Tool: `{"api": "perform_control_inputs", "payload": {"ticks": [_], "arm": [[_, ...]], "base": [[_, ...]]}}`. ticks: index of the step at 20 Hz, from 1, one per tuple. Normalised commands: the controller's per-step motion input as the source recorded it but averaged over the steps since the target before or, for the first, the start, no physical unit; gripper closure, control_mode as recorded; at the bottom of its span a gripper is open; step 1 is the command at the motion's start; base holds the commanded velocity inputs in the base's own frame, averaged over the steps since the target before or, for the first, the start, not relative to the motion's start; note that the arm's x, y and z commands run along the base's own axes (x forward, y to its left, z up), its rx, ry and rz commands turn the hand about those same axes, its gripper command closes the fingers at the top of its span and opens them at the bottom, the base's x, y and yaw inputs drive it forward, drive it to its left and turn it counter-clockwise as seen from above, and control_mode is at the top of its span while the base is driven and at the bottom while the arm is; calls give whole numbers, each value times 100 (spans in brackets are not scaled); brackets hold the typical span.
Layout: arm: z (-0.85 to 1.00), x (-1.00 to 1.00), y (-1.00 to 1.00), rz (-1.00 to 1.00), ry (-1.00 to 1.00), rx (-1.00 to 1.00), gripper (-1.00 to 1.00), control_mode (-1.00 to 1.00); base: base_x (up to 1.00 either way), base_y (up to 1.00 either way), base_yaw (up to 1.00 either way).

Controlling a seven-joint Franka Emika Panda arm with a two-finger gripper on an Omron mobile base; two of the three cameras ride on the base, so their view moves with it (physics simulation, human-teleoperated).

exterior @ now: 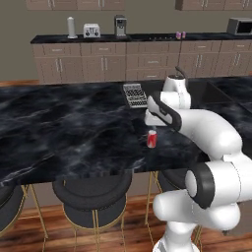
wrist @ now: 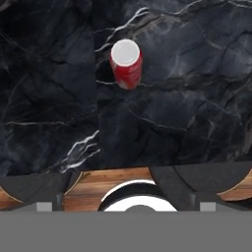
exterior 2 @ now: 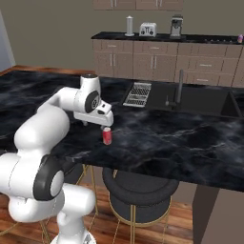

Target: Four empty soda cans are scattered around the kitchen. Gather all the cans and cluster them next to the stove for recycling.

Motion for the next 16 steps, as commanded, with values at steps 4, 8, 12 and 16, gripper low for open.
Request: {"api": "perform_control_inputs", "payload": {"ticks": [4,8,12,16], "arm": [[-11,22,0,0,0,-2,-100,-100],[-10,19,0,0,0,-3,-100,-100],[-9,18,-1,0,0,-3,-100,-100],[-6,16,-4,0,0,0,-100,-100]], "base": [[0,0,0],[0,0,0],[0,0,0],[0,0,0]]}}
